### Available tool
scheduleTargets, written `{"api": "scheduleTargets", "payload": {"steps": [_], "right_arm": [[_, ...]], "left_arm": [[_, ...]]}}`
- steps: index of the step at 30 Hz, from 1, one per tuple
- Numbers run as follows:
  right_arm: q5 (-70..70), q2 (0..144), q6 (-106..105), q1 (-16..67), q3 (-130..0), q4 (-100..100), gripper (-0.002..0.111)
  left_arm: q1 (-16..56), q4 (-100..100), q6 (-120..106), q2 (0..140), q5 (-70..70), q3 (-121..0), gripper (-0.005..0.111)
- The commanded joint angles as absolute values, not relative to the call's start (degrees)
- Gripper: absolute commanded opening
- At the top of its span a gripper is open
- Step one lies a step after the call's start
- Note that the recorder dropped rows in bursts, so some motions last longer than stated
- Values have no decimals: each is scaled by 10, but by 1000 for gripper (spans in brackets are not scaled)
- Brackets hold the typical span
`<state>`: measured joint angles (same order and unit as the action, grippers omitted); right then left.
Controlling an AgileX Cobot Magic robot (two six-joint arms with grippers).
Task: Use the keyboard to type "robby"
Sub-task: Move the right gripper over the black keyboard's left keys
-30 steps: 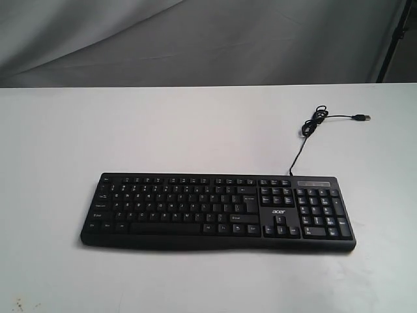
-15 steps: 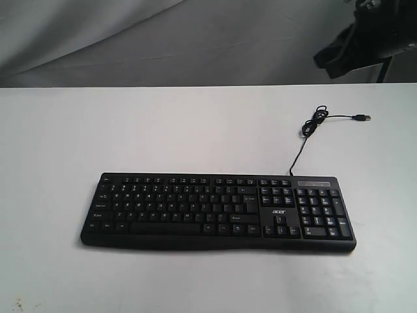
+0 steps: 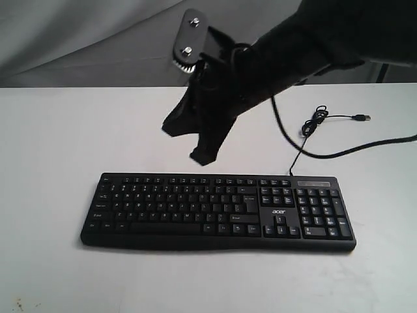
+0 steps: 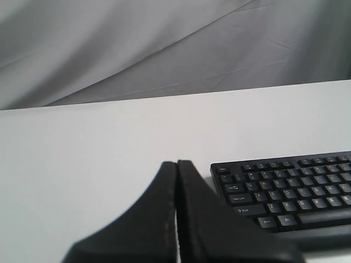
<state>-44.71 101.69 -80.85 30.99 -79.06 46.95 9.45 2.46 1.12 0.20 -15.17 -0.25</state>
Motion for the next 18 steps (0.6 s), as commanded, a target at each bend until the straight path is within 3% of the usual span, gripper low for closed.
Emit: {"api": "scheduleTargets", "payload": {"steps": [1, 18], "right_arm": [[-421, 1054, -809, 341, -794, 472, 0], [-308, 1146, -805, 381, -794, 515, 0]], "left_arm": [[98, 27, 13, 0, -149, 0, 0], [98, 27, 13, 0, -149, 0, 0]]}}
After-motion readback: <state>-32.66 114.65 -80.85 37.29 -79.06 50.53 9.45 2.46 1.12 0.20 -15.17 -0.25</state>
